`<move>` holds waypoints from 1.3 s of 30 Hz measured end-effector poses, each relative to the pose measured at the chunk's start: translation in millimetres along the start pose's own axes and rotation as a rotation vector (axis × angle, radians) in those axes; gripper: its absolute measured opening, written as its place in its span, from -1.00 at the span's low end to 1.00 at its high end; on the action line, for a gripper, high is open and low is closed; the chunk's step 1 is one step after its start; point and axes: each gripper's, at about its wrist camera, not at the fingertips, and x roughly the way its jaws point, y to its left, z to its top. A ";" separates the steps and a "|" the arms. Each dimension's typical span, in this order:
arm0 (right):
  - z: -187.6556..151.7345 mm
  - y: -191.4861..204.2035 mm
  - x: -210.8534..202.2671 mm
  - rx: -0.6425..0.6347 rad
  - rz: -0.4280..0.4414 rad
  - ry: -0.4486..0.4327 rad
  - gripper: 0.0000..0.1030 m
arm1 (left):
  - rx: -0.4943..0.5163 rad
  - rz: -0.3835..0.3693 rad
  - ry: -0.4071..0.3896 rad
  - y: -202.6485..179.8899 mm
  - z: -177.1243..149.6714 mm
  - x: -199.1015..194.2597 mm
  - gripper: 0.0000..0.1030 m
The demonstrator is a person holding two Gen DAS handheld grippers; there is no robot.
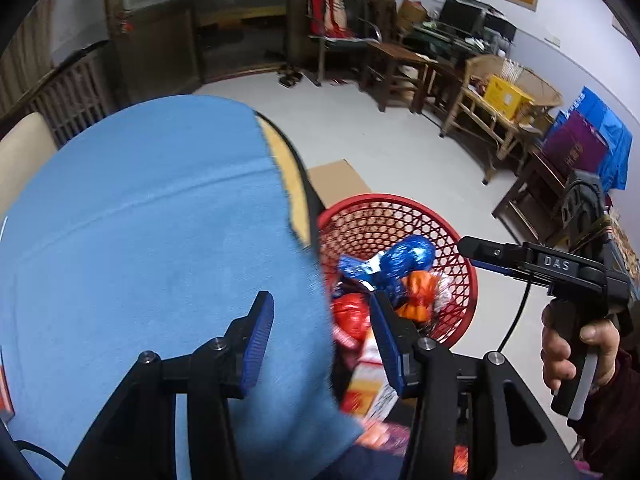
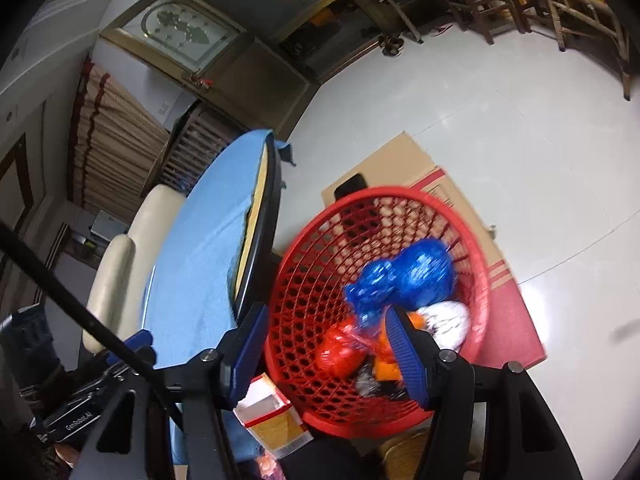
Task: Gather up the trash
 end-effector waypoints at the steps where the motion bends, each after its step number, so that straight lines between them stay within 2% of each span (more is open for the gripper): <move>1: -3.8 4.4 2.7 -0.010 -0.002 0.006 0.26 | -0.007 0.005 -0.006 4.4 -3.0 -3.6 -0.02; 12: -21.5 47.7 12.4 -0.105 0.002 0.061 0.26 | -0.115 -0.013 -0.060 41.2 -34.4 -33.9 -0.02; 19: -46.1 52.4 10.9 -0.135 -0.051 0.162 0.26 | -0.156 -0.019 -0.071 51.1 -49.9 -40.7 -0.02; 25: -82.3 40.0 26.6 -0.052 -0.092 0.227 0.26 | -0.194 -0.041 -0.084 59.2 -58.0 -45.0 -0.01; 28: -88.9 37.9 41.1 -0.038 -0.163 0.209 -0.14 | -0.196 -0.039 -0.088 59.3 -58.5 -46.5 -0.02; 30: -85.9 40.3 38.0 -0.035 -0.136 0.179 -0.40 | -0.195 -0.037 -0.098 60.5 -59.7 -50.2 -0.02; 32: -83.5 46.2 32.9 -0.046 -0.129 0.159 -0.48 | -0.203 -0.037 -0.103 63.2 -60.9 -52.8 -0.01; 36: -87.9 62.6 33.4 -0.108 -0.120 0.177 -0.61 | -0.222 -0.038 -0.110 68.3 -63.7 -55.4 -0.01; 39: -87.1 76.5 29.5 -0.159 -0.100 0.149 -0.65 | -0.229 -0.033 -0.107 69.9 -65.3 -55.6 -0.01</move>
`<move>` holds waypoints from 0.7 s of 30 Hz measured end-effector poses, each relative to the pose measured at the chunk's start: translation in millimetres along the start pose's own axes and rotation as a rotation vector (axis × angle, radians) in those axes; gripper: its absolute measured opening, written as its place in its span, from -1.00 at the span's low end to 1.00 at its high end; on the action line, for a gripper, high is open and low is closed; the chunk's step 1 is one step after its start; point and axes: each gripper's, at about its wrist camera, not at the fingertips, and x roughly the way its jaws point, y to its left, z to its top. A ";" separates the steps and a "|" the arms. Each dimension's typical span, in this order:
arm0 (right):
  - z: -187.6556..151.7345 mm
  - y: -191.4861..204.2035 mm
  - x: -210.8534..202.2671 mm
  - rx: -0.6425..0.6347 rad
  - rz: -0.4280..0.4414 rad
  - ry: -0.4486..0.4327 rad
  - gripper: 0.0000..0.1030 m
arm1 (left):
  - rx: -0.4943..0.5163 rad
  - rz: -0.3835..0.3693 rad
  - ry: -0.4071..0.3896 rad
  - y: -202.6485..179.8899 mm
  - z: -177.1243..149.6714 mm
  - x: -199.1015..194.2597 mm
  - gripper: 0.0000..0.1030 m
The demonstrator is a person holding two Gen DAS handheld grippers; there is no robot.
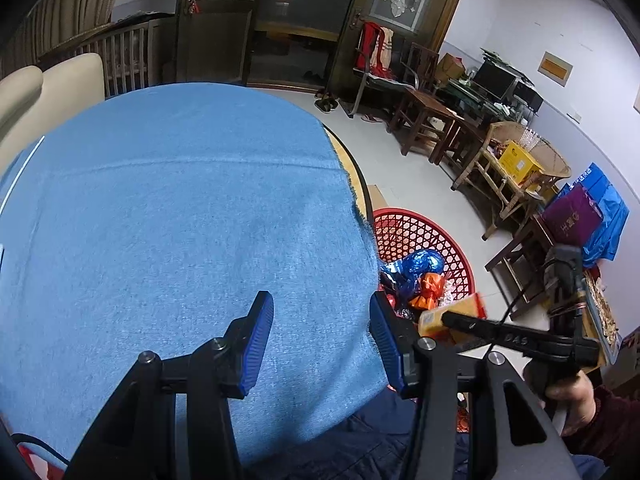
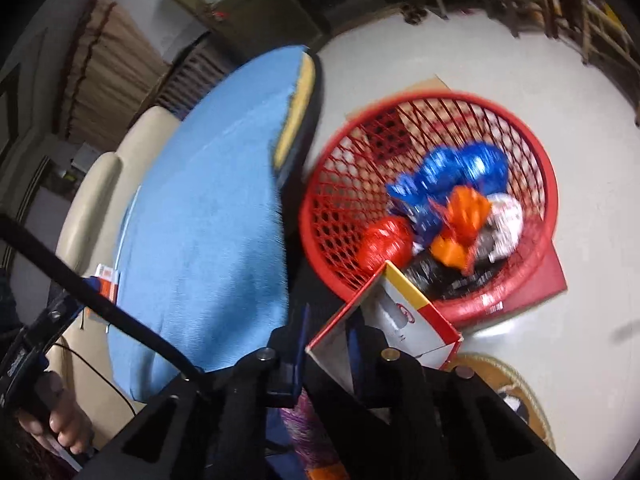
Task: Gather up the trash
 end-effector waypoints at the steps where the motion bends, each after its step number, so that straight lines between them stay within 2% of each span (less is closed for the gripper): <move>1: 1.9 5.1 -4.0 -0.019 0.010 -0.017 -0.69 | -0.003 0.000 0.000 0.9 -0.8 -0.3 -0.01; 5: 21.7 16.2 -14.7 -0.055 0.011 -0.092 -0.70 | -0.007 0.005 -0.004 0.6 0.2 -2.3 -0.01; 8: 48.1 19.3 -7.9 -0.082 0.015 -0.113 -0.61 | -0.011 0.016 -0.008 3.3 1.3 -5.0 -0.01; 11: 72.8 14.7 3.6 -0.051 -0.055 -0.028 -0.22 | -0.010 0.050 -0.026 8.9 1.4 -14.0 -0.01; 12: 77.7 14.4 2.8 -0.039 -0.054 -0.012 0.23 | -0.015 0.074 -0.035 12.4 1.3 -18.5 0.08; 13: 83.3 15.8 -2.1 -0.036 -0.050 -0.018 0.40 | -0.025 0.103 -0.047 16.5 1.0 -23.2 0.25; 15: 90.2 21.4 -17.5 -0.063 -0.060 -0.071 0.45 | -0.056 0.175 -0.080 26.3 2.0 -33.6 0.35; 18: 97.6 40.2 -34.8 -0.117 -0.111 -0.109 0.45 | -0.096 0.282 -0.116 39.5 2.8 -49.9 0.35; 21: 89.9 87.0 -61.9 -0.272 -0.043 -0.191 0.45 | -0.132 0.418 -0.170 50.5 3.5 -74.4 0.36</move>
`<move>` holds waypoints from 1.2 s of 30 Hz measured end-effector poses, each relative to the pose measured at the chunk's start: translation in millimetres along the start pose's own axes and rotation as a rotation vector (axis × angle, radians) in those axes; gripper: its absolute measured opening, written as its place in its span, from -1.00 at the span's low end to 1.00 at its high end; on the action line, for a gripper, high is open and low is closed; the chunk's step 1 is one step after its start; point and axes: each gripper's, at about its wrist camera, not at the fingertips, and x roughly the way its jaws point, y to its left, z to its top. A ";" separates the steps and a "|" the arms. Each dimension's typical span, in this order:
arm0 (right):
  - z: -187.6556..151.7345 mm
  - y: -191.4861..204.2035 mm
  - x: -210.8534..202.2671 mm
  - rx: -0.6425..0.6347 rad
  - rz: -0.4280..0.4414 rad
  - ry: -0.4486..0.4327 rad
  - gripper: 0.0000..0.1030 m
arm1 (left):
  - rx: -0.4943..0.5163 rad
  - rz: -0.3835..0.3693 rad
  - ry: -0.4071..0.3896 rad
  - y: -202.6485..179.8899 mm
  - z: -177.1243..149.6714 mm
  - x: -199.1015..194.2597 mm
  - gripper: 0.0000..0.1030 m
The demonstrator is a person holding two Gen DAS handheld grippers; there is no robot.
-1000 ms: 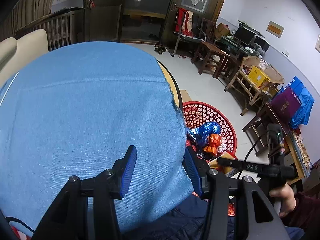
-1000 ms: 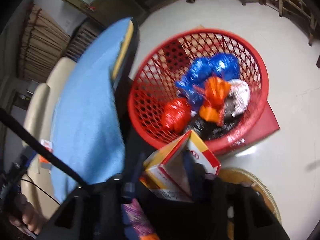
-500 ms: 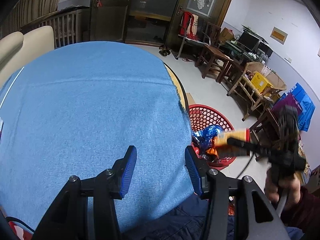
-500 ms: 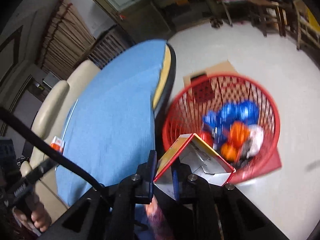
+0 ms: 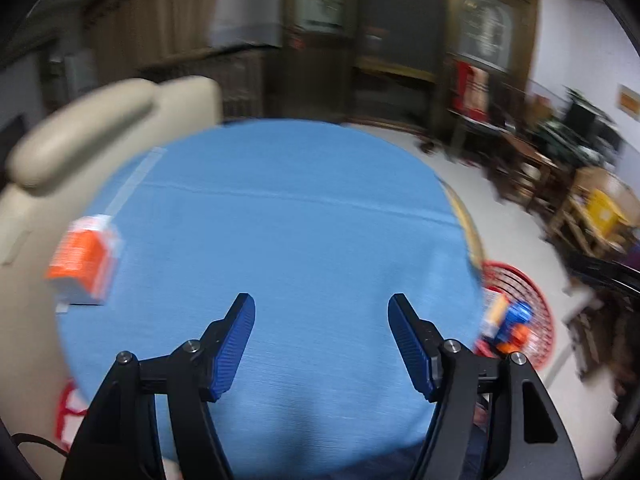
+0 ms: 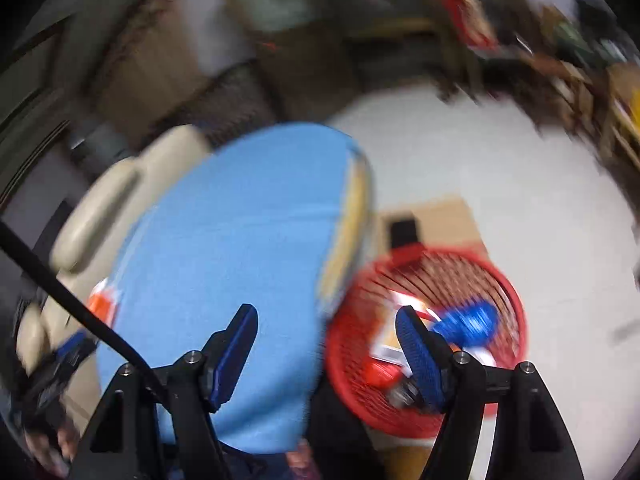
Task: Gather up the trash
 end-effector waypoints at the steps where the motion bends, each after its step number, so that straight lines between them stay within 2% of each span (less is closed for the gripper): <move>1: 3.2 21.3 -9.2 -0.046 0.021 -0.046 0.45 | -0.006 0.037 -0.017 4.5 1.1 -5.6 0.36; 2: 5.2 35.3 -14.5 -0.066 0.040 -0.076 0.45 | -0.014 0.090 -0.043 10.9 3.1 -15.5 0.37; 7: 15.5 112.9 -31.1 -0.123 0.174 -0.153 0.45 | -0.038 0.220 -0.125 31.2 7.7 -54.2 0.44; 13: 1.6 186.5 -33.2 -0.226 0.179 -0.166 0.45 | -0.071 0.325 -0.184 49.9 12.0 -84.7 0.46; 16: -11.8 216.4 -31.8 -0.304 0.143 -0.178 0.45 | -0.087 0.359 -0.207 57.3 13.3 -95.0 0.72; 19: -25.3 236.6 -33.2 -0.355 0.117 -0.182 0.45 | -0.103 0.402 -0.235 64.7 12.7 -103.0 0.72; 27: -53.3 218.8 -38.5 -0.338 -0.036 -0.189 0.45 | -0.094 0.407 -0.236 64.6 8.7 -115.2 0.72; 31: -57.3 198.8 -58.9 -0.278 -0.064 -0.200 0.45 | -0.082 0.399 -0.245 58.0 5.9 -122.1 0.72; 36: -59.5 194.5 -81.9 -0.303 -0.089 -0.253 0.45 | -0.063 0.386 -0.263 48.3 5.6 -130.1 0.72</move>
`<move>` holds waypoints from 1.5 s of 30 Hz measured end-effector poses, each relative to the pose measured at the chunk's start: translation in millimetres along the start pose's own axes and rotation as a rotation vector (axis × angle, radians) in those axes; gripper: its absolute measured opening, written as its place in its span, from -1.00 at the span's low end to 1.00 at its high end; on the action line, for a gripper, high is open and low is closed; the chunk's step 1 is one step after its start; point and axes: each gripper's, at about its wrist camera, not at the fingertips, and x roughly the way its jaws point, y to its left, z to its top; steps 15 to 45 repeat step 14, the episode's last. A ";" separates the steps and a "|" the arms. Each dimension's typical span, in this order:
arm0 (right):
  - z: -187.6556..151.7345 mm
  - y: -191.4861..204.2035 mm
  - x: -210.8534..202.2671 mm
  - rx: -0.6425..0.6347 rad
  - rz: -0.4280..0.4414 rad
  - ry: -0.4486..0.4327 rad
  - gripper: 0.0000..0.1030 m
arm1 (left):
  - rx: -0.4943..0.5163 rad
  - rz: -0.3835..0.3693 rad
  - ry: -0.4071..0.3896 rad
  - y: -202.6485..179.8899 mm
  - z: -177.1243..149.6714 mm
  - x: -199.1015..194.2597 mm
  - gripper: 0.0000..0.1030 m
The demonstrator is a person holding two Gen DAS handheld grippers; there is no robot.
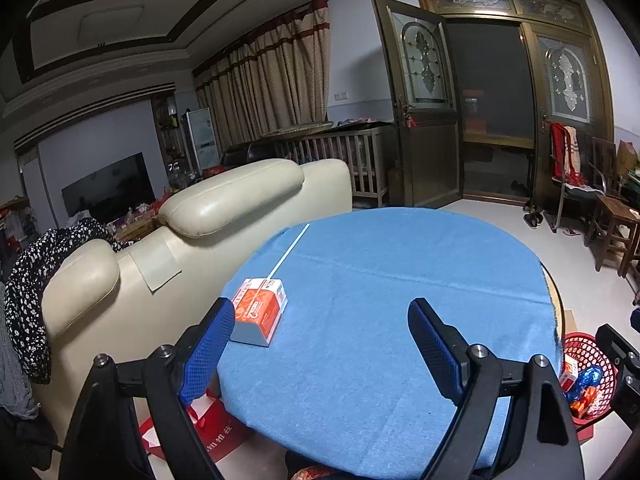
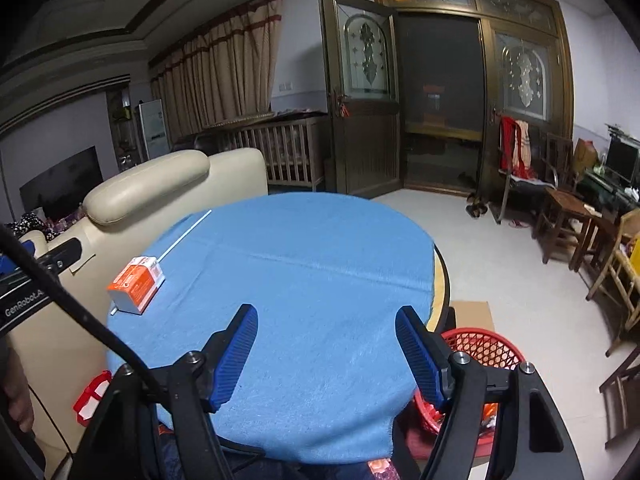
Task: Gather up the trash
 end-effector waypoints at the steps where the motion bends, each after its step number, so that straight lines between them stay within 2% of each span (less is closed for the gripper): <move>1: 0.2 -0.2 -0.9 -0.001 0.000 -0.004 0.45 | 0.002 -0.001 -0.001 -1.0 -0.2 -1.5 0.72; 9: 0.3 -5.3 -0.5 0.024 -0.023 -0.018 0.45 | 0.016 -0.005 0.014 -5.3 -1.5 6.5 0.72; 14: 0.3 -7.4 28.8 0.046 -0.010 0.023 0.45 | 0.010 -0.036 0.044 -6.0 -2.5 35.4 0.72; 45: 0.3 -7.4 28.8 0.046 -0.010 0.023 0.45 | 0.010 -0.036 0.044 -6.0 -2.5 35.4 0.72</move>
